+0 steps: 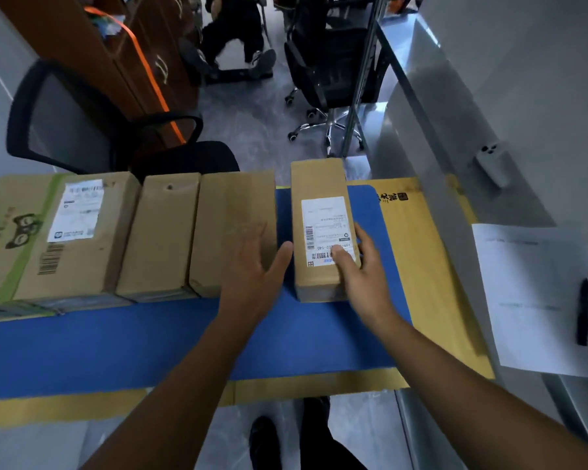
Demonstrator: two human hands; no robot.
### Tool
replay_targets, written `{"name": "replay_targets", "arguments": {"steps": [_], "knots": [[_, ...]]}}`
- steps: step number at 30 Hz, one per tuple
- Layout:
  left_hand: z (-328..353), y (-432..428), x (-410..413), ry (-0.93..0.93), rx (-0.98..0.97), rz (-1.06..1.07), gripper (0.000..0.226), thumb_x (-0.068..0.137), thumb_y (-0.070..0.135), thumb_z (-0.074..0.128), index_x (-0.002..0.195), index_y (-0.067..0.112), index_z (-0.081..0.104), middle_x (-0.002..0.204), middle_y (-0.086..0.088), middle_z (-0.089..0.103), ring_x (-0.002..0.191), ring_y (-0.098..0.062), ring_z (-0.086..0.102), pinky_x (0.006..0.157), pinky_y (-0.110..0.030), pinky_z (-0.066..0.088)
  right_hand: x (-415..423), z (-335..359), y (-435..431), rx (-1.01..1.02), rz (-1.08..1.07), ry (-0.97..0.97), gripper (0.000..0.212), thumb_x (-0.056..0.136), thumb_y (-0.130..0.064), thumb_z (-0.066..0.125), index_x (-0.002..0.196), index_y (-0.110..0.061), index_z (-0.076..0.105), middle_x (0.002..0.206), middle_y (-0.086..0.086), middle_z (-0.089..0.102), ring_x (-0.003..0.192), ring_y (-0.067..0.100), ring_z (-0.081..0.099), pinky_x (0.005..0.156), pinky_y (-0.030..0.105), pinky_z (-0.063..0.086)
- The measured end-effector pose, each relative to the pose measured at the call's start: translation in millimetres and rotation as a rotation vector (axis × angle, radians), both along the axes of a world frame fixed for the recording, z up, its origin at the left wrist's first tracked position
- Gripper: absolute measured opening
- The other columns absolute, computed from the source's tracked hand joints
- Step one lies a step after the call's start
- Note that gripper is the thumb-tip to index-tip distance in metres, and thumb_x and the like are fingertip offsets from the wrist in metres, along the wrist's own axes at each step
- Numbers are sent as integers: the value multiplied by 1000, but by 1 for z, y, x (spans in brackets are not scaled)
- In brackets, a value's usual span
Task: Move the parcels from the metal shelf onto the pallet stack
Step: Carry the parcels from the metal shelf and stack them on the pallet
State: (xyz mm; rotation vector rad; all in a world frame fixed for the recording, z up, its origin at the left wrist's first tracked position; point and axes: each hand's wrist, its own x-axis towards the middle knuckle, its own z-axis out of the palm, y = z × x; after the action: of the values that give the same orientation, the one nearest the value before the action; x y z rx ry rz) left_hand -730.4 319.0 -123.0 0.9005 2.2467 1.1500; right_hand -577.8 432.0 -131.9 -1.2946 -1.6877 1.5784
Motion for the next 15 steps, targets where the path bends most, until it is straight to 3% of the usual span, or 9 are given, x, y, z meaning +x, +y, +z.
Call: {"name": "replay_targets", "arguments": {"steps": [2,5,8,15], "knots": [[-7,8,-8,60,-83,-11,78,97,65,52,160,23,33,163,-4,38,149,-24,36,121,-52,33,-10,-8,7,-8,7,-10,67,99,-42,66,159,-33,39,145,-1,54,135,14,54,116,48,44],[-11,13,-11,112,-129,-7,82,95,69,50,158,19,36,158,-7,43,145,-26,41,118,-51,37,-23,-17,12,-6,25,-12,61,103,-32,65,159,-30,40,144,1,54,136,16,53,116,49,45],[-9,16,-8,184,-147,19,86,88,75,42,152,18,44,149,-6,52,135,-24,50,112,-47,43,-29,-20,16,-2,44,-10,62,103,-30,66,159,-30,40,146,0,53,137,15,53,116,47,45],[-12,17,-6,230,-150,12,72,95,62,53,150,17,48,145,-5,55,131,-25,52,111,-47,43,-30,-20,16,6,75,-19,62,100,-37,66,157,-38,41,144,-10,53,137,5,49,117,43,43]]}}
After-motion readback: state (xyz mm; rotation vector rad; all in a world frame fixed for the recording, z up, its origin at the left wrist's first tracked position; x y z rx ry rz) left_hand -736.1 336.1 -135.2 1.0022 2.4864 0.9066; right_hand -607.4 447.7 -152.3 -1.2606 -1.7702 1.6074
